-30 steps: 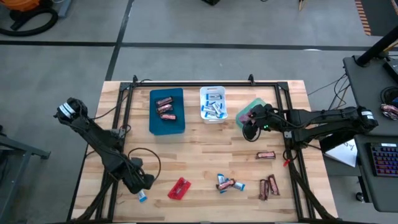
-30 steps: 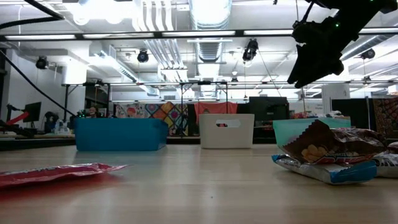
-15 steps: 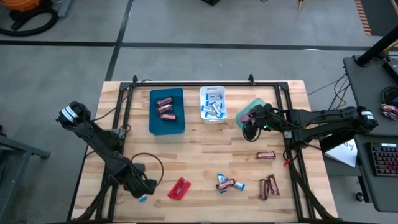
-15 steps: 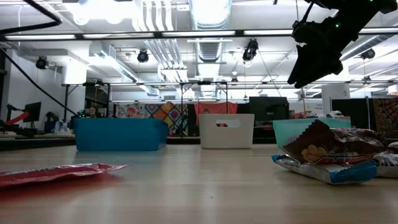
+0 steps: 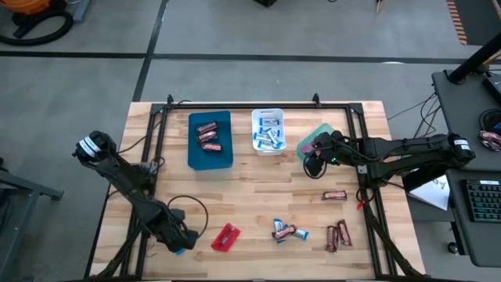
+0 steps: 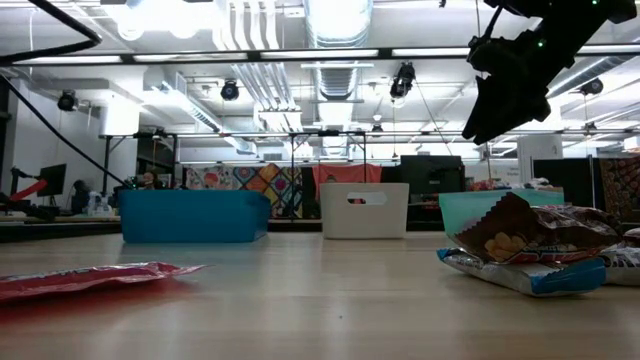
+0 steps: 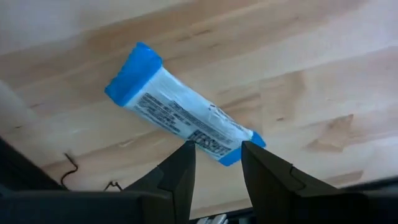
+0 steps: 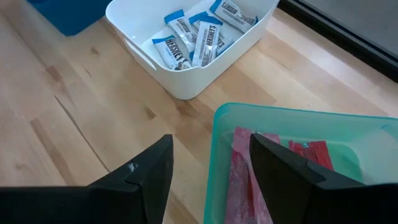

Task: Sort candy
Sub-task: Put the white chocolate into the white bin

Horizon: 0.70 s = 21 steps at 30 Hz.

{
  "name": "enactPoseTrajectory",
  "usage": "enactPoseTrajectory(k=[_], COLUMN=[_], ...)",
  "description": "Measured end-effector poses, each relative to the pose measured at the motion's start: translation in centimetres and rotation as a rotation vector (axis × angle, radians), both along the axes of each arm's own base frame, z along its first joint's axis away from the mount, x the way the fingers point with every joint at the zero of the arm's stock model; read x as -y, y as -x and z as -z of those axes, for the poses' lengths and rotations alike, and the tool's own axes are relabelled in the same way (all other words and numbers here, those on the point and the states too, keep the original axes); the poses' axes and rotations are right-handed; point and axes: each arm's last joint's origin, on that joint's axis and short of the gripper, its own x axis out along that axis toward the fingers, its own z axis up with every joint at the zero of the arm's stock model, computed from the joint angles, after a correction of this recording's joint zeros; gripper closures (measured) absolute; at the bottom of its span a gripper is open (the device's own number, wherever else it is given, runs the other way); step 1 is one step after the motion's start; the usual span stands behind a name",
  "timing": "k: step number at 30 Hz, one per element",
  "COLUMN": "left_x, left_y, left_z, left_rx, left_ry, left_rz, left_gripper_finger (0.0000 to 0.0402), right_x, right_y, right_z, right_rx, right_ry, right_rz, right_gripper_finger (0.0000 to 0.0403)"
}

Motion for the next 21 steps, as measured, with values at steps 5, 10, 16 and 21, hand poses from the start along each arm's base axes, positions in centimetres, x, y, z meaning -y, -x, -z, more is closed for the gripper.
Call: enactPoseTrajectory(k=[5, 10, 16, 21], left_x=[0.14, 0.19, 0.23, 0.01], left_y=[0.31, 0.43, 0.52, 0.40], left_z=[0.02, 0.03, 0.03, 0.15], left_rx=[-0.016, -0.023, -0.025, 0.025], left_ry=[-0.006, -0.011, -0.013, -0.073], left_rz=[-0.010, -0.024, -0.025, -0.057], left_gripper_finger=[0.0285, 0.0263, 0.0227, 0.0217], right_x=[0.00, 0.00, 0.00, 0.00], right_y=[-0.01, -0.01, -0.01, -0.02], right_z=[0.01, 0.02, 0.01, 0.00], right_rx=[-0.001, -0.004, -0.008, -0.011], right_ry=[0.000, 0.005, 0.012, 0.016], right_rz=[0.000, -0.006, -0.014, -0.020], right_gripper_finger=[0.0200, 0.0200, 0.0200, 0.0200])
